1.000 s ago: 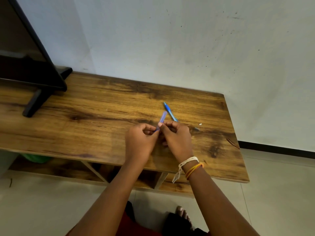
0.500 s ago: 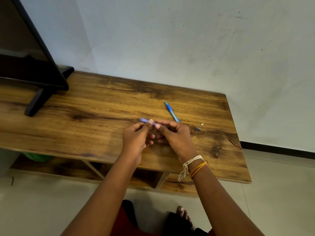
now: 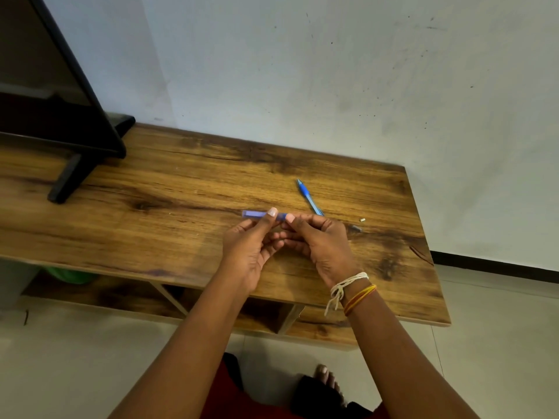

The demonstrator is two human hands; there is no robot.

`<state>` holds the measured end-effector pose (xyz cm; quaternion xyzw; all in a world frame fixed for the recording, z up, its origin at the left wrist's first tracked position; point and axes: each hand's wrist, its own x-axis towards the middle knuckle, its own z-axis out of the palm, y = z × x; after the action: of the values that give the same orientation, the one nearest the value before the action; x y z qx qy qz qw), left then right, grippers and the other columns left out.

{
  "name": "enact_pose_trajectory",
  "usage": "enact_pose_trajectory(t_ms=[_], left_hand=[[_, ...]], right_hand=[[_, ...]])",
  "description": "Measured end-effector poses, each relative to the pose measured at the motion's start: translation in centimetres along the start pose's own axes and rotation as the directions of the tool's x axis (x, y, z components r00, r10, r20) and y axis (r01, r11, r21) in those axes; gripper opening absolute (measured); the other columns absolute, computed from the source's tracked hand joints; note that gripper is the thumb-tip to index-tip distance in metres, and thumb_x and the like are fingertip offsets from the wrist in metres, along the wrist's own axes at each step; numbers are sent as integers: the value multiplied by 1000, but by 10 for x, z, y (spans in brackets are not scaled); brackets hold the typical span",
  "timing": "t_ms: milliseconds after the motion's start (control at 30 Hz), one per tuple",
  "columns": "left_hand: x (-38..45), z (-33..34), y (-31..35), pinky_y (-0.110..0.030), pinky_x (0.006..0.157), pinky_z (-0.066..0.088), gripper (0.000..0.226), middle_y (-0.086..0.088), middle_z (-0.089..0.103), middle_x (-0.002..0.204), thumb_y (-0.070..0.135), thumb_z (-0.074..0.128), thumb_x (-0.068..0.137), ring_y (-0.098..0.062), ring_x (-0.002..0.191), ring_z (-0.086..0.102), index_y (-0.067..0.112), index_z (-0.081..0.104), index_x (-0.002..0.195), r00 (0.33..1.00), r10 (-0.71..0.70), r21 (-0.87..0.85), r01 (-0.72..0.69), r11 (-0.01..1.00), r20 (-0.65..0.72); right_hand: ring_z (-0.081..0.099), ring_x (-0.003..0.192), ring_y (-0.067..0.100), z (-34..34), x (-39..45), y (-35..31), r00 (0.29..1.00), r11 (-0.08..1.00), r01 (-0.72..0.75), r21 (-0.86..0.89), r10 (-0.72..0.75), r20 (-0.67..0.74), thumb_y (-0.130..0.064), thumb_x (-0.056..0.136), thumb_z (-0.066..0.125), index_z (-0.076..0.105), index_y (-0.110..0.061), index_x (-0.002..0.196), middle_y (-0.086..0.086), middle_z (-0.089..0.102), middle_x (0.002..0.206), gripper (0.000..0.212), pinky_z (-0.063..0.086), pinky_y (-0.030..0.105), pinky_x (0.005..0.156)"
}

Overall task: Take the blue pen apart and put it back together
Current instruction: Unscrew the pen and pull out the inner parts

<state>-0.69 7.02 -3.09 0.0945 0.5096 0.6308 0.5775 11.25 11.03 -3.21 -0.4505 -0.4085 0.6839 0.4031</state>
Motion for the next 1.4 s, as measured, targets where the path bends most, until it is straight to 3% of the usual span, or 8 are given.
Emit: enact_pose_trajectory(t_ms=[367,633,900,1133,1300,1400], left_hand=[[3,-1,-4,-19,52,53,8,-5,69,68,12,71,82,-7,55,62,5,71,84,998,27,-3,-27,1000,-49],[5,3,-8,-19,54,54,9,-5,67,66,15,74,80,-5,52,62,7,71,77,996,60,68,-55,996,-71],[3,13,-16,-19,55,54,8,0,68,60,15,74,80,-4,53,63,8,71,79,995,74,76,-69,995,-68],[3,14,-14,-20,55,56,7,-2,71,63,11,70,83,-6,53,63,6,70,78,997,55,-23,-56,998,-55],[2,18,-16,-22,54,55,6,-3,71,65,12,71,82,-9,57,62,7,69,78,999,7,-59,-10,998,-47],[2,19,-17,-23,56,56,6,-1,73,66,13,71,81,-8,58,62,7,70,81,999,-14,-55,13,998,-29]], right_hand=[[71,72,25,3,0,1,1000,1000,-10,-11,10,1,-3,92,61,64,11,103,21,72,87,18,61,28,70],[71,61,15,3,-6,-1,1000,1000,5,-1,-5,-12,-1,95,55,61,9,101,17,70,80,13,61,23,64],[71,67,19,-4,-10,-1,998,1000,29,-4,-29,-61,-2,96,53,62,7,99,20,70,83,13,61,28,70],[72,64,19,-5,-9,-4,995,996,7,91,2,-101,-4,97,53,58,10,108,19,70,82,18,61,26,65],[71,59,15,-18,-10,-13,970,999,0,-34,-8,-242,-8,87,69,70,-1,90,11,74,74,7,60,25,57],[72,61,14,-49,-8,-21,883,901,-44,-431,-167,-439,-18,81,76,75,-11,80,6,74,70,7,60,30,62]])
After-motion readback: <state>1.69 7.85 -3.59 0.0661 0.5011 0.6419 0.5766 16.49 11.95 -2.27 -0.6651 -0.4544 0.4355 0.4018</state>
